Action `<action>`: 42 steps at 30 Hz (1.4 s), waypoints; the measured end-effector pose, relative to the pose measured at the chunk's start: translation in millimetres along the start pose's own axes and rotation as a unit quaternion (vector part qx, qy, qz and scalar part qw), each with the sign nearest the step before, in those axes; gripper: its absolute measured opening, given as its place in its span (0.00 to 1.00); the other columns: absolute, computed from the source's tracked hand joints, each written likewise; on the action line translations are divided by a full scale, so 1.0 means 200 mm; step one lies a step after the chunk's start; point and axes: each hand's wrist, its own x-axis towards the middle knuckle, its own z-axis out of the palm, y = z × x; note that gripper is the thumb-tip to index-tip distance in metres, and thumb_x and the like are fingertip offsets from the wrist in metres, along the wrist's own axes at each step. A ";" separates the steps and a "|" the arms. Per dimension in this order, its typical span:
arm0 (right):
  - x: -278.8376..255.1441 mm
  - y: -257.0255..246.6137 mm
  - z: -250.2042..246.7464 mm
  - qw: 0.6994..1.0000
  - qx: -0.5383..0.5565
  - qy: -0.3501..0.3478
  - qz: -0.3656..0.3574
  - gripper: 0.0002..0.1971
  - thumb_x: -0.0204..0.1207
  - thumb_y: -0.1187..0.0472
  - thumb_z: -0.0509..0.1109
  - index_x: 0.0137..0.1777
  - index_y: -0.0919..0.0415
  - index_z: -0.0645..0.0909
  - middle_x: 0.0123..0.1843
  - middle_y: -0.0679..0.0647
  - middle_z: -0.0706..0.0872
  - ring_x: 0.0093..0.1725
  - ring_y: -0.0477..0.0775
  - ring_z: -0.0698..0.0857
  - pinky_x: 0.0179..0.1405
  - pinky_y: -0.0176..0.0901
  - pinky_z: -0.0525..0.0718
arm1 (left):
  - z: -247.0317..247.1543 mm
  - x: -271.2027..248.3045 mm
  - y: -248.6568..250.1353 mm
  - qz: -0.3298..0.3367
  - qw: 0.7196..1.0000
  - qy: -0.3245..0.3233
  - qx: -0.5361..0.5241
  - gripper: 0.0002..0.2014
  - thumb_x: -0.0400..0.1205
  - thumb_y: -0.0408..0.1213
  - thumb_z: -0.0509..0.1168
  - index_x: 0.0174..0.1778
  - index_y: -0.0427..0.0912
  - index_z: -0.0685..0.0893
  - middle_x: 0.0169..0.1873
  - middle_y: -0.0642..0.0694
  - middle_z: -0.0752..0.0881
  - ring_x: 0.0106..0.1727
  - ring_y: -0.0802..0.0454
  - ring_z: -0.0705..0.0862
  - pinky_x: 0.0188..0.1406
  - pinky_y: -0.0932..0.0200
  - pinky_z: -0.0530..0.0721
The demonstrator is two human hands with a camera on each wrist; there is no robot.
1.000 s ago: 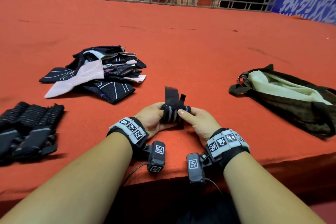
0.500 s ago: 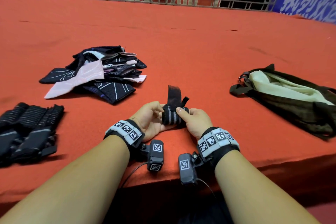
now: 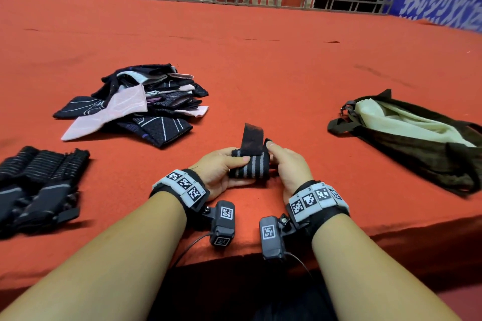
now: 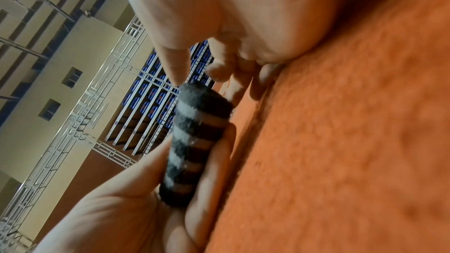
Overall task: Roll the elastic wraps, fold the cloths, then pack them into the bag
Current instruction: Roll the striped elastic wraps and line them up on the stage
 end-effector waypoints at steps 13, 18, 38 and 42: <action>-0.02 0.03 -0.06 0.998 0.067 0.017 -0.016 0.06 0.78 0.66 0.75 0.49 0.57 0.81 0.36 0.53 0.87 0.39 0.53 0.87 0.45 0.53 0.86 | -0.01 -0.02 0.00 0.003 0.997 -0.077 -0.002 0.19 0.83 0.22 0.65 0.71 0.32 0.80 0.58 0.34 0.88 0.56 0.40 0.90 0.57 0.46 0.91; -0.02 0.04 -0.06 0.994 0.066 0.079 -0.026 0.07 0.64 0.59 0.77 0.38 0.49 0.82 0.36 0.56 0.87 0.41 0.59 0.86 0.54 0.66 0.85 | -0.01 -0.02 -0.01 0.010 0.997 -0.080 -0.010 0.20 0.81 0.23 0.66 0.70 0.33 0.81 0.57 0.36 0.89 0.55 0.42 0.90 0.56 0.47 0.90; -0.03 0.03 -0.05 0.993 0.074 -0.084 -0.029 0.08 0.83 0.63 0.70 0.48 0.61 0.91 0.51 0.66 0.92 0.49 0.62 0.91 0.58 0.60 0.87 | 0.06 0.00 0.03 -0.039 0.993 -0.034 0.103 0.15 0.84 0.27 0.66 0.67 0.33 0.86 0.55 0.34 0.91 0.51 0.44 0.92 0.45 0.52 0.93; -0.04 0.05 -0.04 0.991 0.071 -0.096 -0.052 0.10 0.84 0.65 0.68 0.60 0.63 0.89 0.56 0.65 0.92 0.59 0.66 0.90 0.65 0.64 0.85 | 0.09 0.02 0.03 -0.050 0.991 0.036 0.120 0.16 0.83 0.30 0.69 0.66 0.31 0.85 0.60 0.32 0.89 0.54 0.43 0.92 0.37 0.54 0.92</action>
